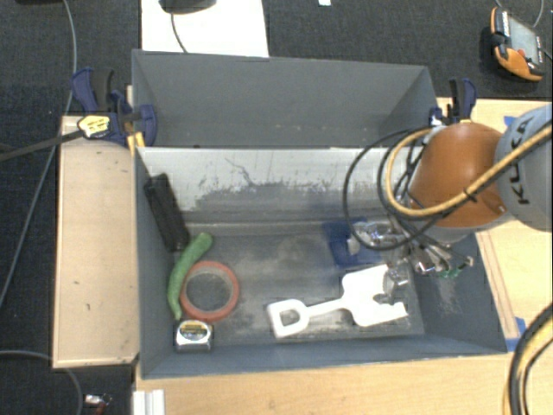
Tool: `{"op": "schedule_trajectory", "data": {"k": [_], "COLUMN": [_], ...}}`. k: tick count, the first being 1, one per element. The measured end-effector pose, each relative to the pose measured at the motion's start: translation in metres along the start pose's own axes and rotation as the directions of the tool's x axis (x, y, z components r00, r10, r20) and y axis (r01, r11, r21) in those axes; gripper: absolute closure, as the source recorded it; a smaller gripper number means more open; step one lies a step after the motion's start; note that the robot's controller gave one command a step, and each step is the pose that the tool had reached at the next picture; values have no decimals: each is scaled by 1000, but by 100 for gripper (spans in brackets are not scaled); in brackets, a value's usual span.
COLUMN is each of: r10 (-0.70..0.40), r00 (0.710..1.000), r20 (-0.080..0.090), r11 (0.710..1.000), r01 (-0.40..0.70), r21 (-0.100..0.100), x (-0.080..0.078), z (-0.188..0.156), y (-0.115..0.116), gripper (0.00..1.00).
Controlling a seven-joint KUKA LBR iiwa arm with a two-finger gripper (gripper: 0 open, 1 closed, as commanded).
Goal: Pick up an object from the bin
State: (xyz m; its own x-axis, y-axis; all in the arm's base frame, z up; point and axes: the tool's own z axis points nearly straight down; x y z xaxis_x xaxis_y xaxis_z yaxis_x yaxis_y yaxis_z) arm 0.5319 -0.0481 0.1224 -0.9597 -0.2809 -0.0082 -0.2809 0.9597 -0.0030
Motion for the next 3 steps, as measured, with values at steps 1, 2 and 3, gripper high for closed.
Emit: {"op": "schedule_trajectory", "data": {"k": [1, 2, 3], "r10": [-70, -412, -439], "r00": [998, 911, 898], "r20": [-10, 11, -1], "r11": [998, 911, 898], "r01": [70, 412, 439], "r21": [-8, 8, -4], "x": [46, 40, 35], "z": [22, 50, 50], "y": [22, 50, 65], "gripper": [0, 0, 100]}}
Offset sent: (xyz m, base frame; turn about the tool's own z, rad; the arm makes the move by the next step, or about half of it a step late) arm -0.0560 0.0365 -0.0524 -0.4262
